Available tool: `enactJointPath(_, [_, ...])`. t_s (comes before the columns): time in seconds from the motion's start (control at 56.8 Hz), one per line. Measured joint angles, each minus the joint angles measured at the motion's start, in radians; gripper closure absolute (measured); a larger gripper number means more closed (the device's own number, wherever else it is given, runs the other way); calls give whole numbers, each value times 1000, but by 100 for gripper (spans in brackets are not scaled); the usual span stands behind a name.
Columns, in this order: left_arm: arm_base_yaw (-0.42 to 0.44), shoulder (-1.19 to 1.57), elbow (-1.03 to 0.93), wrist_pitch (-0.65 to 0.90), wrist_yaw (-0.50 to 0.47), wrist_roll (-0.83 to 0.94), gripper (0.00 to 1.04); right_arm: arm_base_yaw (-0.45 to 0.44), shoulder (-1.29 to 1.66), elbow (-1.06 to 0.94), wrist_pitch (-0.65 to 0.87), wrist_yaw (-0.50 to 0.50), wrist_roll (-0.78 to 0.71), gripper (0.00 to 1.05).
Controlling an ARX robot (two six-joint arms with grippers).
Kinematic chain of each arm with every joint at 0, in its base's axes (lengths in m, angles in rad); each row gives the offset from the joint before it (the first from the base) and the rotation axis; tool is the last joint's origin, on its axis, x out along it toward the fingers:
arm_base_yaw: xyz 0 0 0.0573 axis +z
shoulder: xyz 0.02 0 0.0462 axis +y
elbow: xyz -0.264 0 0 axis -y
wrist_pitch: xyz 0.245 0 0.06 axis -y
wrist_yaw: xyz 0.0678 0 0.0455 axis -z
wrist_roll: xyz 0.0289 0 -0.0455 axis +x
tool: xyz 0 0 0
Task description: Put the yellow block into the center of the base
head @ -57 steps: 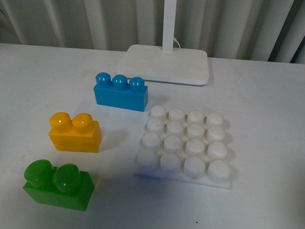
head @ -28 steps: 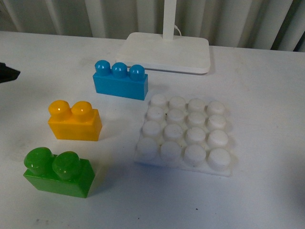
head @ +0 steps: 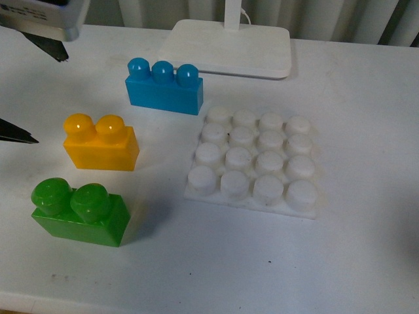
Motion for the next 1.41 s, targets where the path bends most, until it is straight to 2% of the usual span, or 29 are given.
enactJointPath(0.493, [-63, 173, 57, 25, 18, -14, 6, 0, 0, 0, 0, 0, 0, 9])
enactJointPath(0.528, [-64, 182, 58, 26, 18, -15, 10, 0, 0, 0, 0, 0, 0, 9])
enactJointPath(0.563, [-66, 192, 58, 26, 18, -18, 19, 0, 0, 0, 0, 0, 0, 9])
enactJointPath(0.651, [-67, 208, 58, 27, 17, -21, 34, 0, 0, 0, 0, 0, 0, 9])
enactJointPath(0.792, [-69, 216, 59, 24, 19, -27, 54, 0, 0, 0, 0, 0, 0, 9])
enactJointPath(0.862, [-76, 216, 72, 0, 42, -45, 68, 0, 0, 0, 0, 0, 0, 9])
enactJointPath(0.898, [-80, 216, 79, -11, 55, -53, 72, 0, 0, 0, 0, 0, 0, 9])
enactJointPath(1.091, [-131, 215, 129, -22, 121, -102, 73, 0, 0, 0, 0, 0, 0, 9])
enactJointPath(1.408, [-232, 249, 268, -9, 127, -166, 73, 0, 0, 0, 0, 0, 0, 9])
